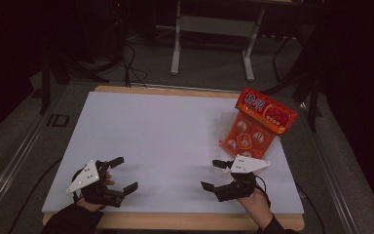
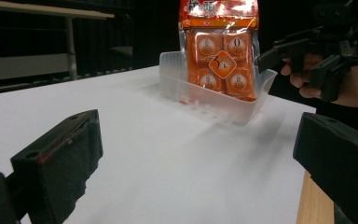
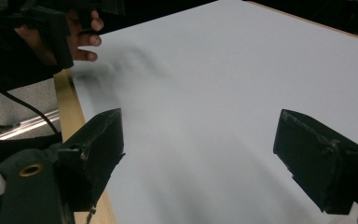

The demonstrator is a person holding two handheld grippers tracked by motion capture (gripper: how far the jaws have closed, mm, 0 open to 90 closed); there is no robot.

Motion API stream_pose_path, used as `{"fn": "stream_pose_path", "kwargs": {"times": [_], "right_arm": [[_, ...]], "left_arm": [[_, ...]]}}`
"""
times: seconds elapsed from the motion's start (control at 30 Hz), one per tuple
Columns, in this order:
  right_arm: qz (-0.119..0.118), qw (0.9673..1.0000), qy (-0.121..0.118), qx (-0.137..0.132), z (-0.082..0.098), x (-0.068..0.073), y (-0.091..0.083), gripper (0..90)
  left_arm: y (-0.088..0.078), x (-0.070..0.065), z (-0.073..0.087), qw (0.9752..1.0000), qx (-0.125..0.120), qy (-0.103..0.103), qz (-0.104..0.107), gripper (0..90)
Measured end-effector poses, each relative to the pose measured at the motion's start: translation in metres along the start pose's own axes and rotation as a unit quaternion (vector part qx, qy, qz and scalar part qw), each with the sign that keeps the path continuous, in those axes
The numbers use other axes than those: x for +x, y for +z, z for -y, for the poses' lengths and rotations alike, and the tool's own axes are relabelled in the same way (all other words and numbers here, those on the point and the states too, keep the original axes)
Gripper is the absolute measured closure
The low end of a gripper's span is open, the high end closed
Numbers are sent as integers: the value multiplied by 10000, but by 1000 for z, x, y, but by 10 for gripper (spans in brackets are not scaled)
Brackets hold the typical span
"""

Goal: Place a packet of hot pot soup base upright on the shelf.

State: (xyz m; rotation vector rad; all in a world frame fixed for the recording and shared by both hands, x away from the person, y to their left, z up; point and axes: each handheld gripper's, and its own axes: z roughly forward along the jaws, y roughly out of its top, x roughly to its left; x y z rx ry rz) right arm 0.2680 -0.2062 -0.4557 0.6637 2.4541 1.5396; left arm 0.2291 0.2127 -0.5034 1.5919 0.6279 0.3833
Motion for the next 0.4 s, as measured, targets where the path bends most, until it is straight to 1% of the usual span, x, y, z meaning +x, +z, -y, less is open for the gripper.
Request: {"fn": "stream_pose_path", "kwargs": {"times": [0.2, 0.4], "right_arm": [[-65, 9999, 6, 125, 4, -1, 5, 159], [-137, 9998, 20, 161, 5, -2, 7, 159]], "left_arm": [[0, 1, 1, 10000, 7, 3, -1, 19], [-2, 3, 1, 10000, -40, -54, -22, 19]]}}
